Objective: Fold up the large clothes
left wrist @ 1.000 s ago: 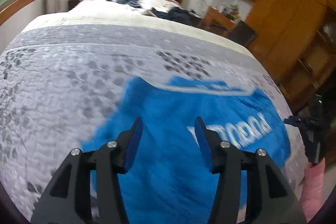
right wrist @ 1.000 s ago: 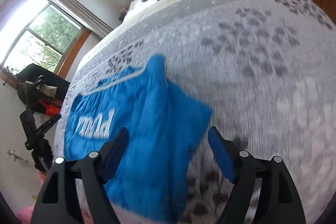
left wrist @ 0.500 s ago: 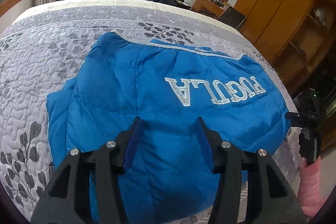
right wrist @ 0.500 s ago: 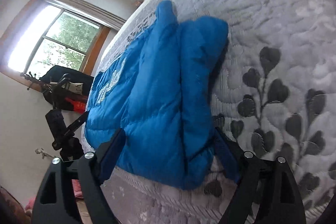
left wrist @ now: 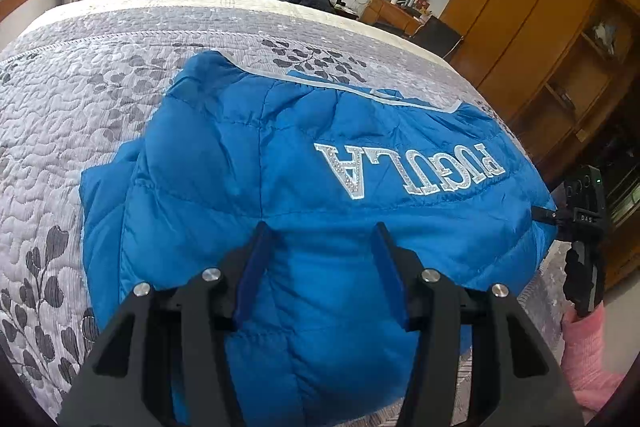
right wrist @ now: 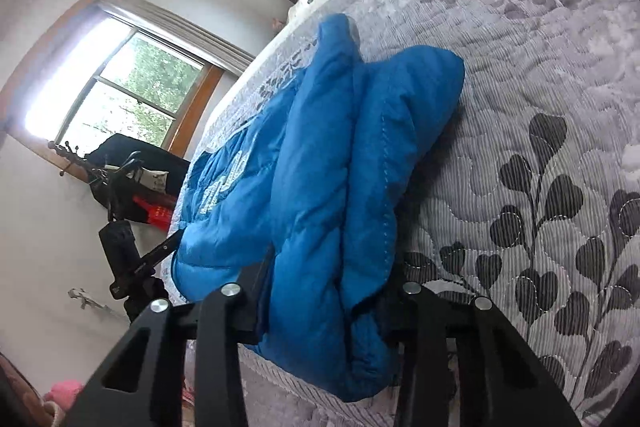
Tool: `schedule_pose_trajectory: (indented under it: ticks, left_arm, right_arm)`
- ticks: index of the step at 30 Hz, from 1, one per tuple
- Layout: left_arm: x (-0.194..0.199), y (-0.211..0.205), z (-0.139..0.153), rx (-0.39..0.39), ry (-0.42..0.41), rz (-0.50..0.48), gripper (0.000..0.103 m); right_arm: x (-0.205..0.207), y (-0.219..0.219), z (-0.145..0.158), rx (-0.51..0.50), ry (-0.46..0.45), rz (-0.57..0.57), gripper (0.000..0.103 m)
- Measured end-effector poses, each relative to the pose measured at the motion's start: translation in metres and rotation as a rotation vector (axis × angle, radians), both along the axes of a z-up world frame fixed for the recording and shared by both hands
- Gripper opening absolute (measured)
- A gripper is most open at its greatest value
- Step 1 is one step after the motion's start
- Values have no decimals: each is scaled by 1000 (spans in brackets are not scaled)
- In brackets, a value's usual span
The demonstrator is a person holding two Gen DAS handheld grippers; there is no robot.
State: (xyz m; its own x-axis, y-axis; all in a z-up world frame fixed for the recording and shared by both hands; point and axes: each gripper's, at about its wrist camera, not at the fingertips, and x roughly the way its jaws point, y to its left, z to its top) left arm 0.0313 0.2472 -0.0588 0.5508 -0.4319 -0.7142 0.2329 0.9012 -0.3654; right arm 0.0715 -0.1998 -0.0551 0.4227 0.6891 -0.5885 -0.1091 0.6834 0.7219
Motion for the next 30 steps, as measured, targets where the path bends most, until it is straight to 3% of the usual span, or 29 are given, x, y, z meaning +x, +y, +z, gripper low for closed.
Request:
schedule_pose_trajectory:
  ticks: [10,15,19,23,27,30]
  left_arm:
    - [0,-5,-3,24,-23,-15,52]
    - [1,-4,-4,15,-29,-15,52]
    - [-2,0,-2,-2,-38,-19,55]
    - [-6,2,-1,-21,-43,-28,57]
    - [-6,10,1,-71,-29,-28,57]
    - [-11,19,9,-137,-19,-30,57]
  right_arm:
    - [-5,-16,-29,84,47,-25,39]
    - [-6,-17,-24,84,50,-52,37]
    - [-4,-6,11,36,18,-62,32]
    - [1,25,71,-67,-83,-16,31]
    - [7,81,131,-208,-186,75,31]
    - [9,131,159,-307,-240,153,31]
